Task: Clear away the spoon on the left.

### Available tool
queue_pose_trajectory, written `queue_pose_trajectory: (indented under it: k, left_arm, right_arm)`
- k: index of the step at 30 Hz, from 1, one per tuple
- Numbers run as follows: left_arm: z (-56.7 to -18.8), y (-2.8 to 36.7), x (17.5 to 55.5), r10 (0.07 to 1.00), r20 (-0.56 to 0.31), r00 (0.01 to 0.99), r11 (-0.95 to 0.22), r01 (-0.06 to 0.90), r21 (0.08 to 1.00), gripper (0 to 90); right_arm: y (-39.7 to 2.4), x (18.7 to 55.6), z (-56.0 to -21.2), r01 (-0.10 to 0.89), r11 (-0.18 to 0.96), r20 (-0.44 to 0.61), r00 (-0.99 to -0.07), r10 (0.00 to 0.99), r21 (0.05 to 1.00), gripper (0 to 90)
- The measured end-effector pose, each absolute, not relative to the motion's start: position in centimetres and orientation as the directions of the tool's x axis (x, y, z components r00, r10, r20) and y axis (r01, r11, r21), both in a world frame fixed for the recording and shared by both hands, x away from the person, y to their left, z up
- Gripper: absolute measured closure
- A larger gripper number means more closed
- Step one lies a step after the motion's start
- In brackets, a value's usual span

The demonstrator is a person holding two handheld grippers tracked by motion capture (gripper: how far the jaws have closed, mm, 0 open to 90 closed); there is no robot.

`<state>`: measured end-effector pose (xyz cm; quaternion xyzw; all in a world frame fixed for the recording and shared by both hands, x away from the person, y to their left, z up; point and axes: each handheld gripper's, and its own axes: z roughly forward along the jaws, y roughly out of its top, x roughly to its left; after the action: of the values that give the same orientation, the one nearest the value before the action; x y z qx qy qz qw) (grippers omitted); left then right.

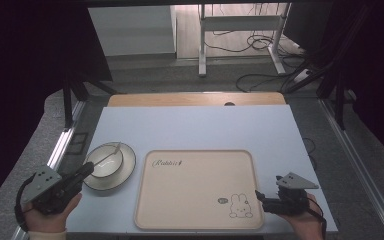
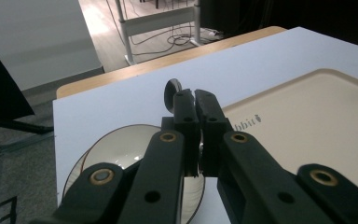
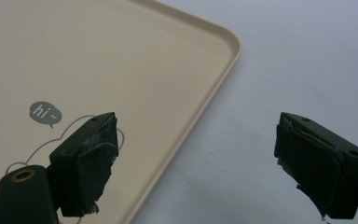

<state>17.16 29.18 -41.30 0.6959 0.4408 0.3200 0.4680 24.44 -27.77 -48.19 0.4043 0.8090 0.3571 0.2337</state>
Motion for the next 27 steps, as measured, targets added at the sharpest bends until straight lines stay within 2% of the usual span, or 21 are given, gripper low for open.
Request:
queue_pose_trajectory:
  k: [27]
  left_arm:
    - [-40.6,26.5,19.0,0.887,0.052,0.458,-0.211,0.302,0.93,89.2]
  right_arm:
    - [-27.7,24.5,-48.3,0.485,0.424,-0.092,-0.569,0.817,0.765,13.8]
